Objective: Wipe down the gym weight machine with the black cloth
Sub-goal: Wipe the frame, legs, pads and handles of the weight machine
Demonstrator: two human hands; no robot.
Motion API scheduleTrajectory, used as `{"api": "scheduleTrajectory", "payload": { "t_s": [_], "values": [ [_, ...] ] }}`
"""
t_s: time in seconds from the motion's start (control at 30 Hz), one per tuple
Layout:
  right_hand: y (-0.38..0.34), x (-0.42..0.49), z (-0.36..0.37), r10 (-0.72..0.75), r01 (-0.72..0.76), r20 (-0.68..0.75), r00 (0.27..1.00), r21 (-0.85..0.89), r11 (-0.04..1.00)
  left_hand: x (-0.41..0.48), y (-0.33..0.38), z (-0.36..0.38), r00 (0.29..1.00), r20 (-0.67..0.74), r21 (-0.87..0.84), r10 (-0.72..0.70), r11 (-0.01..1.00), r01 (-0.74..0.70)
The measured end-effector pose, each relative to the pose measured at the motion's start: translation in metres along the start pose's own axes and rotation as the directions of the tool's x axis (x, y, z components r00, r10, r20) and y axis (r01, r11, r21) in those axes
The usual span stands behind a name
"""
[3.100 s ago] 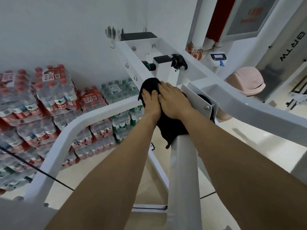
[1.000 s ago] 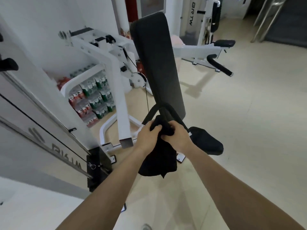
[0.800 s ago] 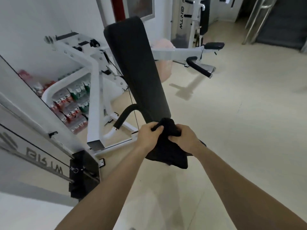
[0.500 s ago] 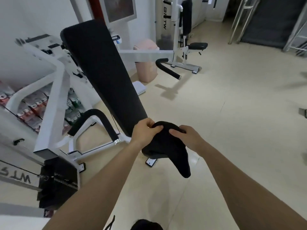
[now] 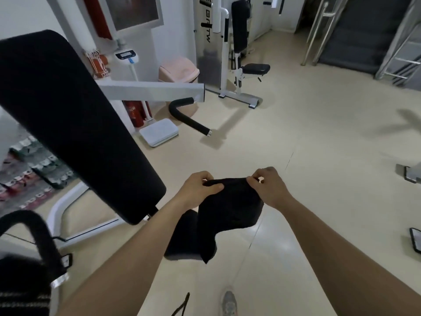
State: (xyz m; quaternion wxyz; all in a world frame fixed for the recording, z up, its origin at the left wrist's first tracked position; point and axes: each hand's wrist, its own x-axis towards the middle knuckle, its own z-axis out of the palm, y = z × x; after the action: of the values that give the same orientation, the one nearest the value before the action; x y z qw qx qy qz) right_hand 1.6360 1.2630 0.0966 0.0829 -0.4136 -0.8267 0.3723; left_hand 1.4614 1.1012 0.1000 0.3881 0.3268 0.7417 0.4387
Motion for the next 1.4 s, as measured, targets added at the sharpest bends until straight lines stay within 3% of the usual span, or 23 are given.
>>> {"api": "scheduleTrajectory", "payload": {
  "t_s": [0.47, 0.63, 0.73, 0.9, 1.07, 1.17, 1.23, 1.4],
  "values": [
    [0.021, 0.321, -0.097, -0.153, 0.164, 0.117, 0.981, -0.093, 0.982, 0.265, 0.064, 0.028, 0.964, -0.221, -0.116, -0.150, 0.985, 0.127],
    [0.001, 0.444, -0.107, -0.288, 0.298, 0.238, 0.928, -0.008, 0.954, 0.353, 0.092, 0.040, 0.877, -0.433, -0.187, -0.208, 0.973, 0.138],
    [-0.025, 0.513, -0.113, -0.379, 0.405, 0.352, 0.856, -0.001, 0.914, 0.392, 0.119, 0.037, 0.750, -0.621, -0.229, -0.228, 0.968, 0.104],
    [-0.086, 0.604, -0.097, -0.551, 0.599, 0.463, 0.694, 0.054, 0.799, 0.435, 0.139, -0.001, 0.358, -0.889, -0.263, -0.286, 0.958, 0.112],
    [-0.148, 0.662, -0.042, -0.681, 0.740, 0.514, 0.522, 0.125, 0.661, 0.482, 0.137, -0.036, 0.059, -0.941, -0.331, -0.332, 0.943, 0.030],
    [-0.185, 0.688, -0.018, -0.696, 0.751, 0.531, 0.483, 0.157, 0.641, 0.502, 0.141, -0.059, -0.126, -0.924, -0.367, -0.361, 0.930, 0.024],
    [-0.205, 0.701, -0.001, -0.708, 0.778, 0.572, 0.415, 0.180, 0.602, 0.508, 0.143, -0.076, -0.213, -0.909, -0.385, -0.358, 0.917, 0.102],
    [-0.249, 0.723, 0.049, -0.722, 0.823, 0.638, 0.267, 0.239, 0.516, 0.518, 0.132, -0.124, -0.299, -0.911, -0.396, -0.286, 0.810, 0.433]
  ]
}}
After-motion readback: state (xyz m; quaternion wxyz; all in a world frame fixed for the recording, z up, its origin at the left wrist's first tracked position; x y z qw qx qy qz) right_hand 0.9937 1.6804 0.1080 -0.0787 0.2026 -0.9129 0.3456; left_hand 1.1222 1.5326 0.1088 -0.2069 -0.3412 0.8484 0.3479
